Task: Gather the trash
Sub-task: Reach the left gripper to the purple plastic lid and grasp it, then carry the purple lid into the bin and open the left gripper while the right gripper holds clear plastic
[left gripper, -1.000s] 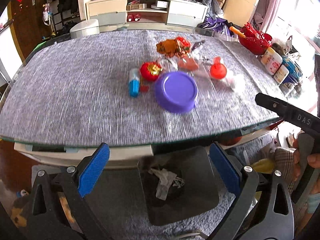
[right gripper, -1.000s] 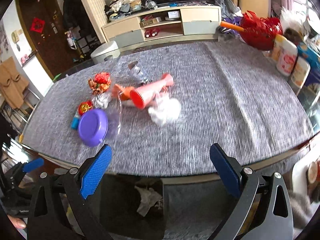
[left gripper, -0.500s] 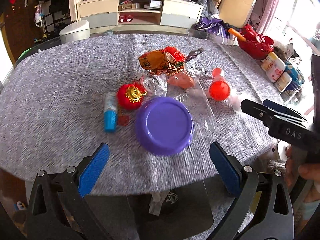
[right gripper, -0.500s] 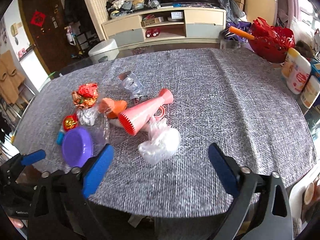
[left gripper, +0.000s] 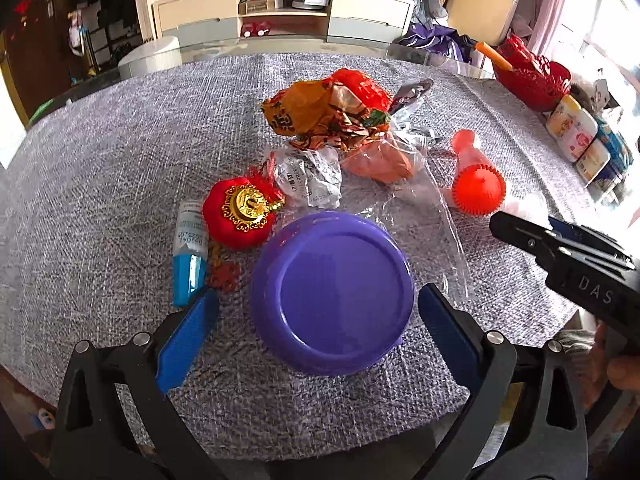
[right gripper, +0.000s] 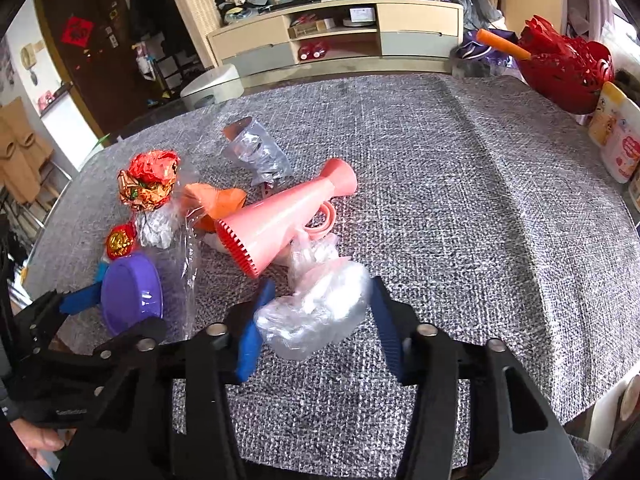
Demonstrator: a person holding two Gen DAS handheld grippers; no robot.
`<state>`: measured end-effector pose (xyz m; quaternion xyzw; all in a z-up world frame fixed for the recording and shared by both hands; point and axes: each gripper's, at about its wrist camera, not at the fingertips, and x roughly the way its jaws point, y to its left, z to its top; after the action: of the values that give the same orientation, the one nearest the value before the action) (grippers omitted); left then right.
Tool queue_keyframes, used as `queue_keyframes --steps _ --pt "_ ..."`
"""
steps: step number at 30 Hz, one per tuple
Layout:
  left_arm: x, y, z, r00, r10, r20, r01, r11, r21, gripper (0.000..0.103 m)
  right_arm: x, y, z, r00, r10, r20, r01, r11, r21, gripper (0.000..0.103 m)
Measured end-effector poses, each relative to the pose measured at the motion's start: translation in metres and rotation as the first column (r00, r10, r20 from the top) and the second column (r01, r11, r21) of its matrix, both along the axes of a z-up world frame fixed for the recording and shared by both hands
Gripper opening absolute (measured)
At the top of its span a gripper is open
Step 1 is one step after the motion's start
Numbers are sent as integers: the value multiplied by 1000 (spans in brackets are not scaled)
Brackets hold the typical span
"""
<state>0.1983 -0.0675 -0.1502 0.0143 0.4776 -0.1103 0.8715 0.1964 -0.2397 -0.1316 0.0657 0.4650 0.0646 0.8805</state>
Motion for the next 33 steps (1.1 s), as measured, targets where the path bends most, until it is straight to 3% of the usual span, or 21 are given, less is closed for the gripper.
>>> queue_keyframes --steps 2,4,12,20,25,33 --pt "-3 -6 -1 1000 -6 21 5 999 47 85 0 0 0 1000 8 3 -8 1000 -4 37" --pt "-3 -6 2 1000 -4 29 3 999 37 74 -1 1 0 1000 11 7 -11 1000 -4 35" --pt "-15 7 14 999 8 32 -8 1000 17 73 -19 0 11 999 22 31 -22 1000 -6 30" --pt "-54 20 51 995 13 102 -13 1000 0 73 -59 1 35 997 16 71 -17 1000 11 30" --pt "-86 29 68 993 7 118 -1 999 -50 73 -91 12 42 996 33 82 -35 999 22 30" --pt "-139 34 55 997 -17 81 21 999 -47 74 -130 35 26 996 85 34 -86 996 39 30"
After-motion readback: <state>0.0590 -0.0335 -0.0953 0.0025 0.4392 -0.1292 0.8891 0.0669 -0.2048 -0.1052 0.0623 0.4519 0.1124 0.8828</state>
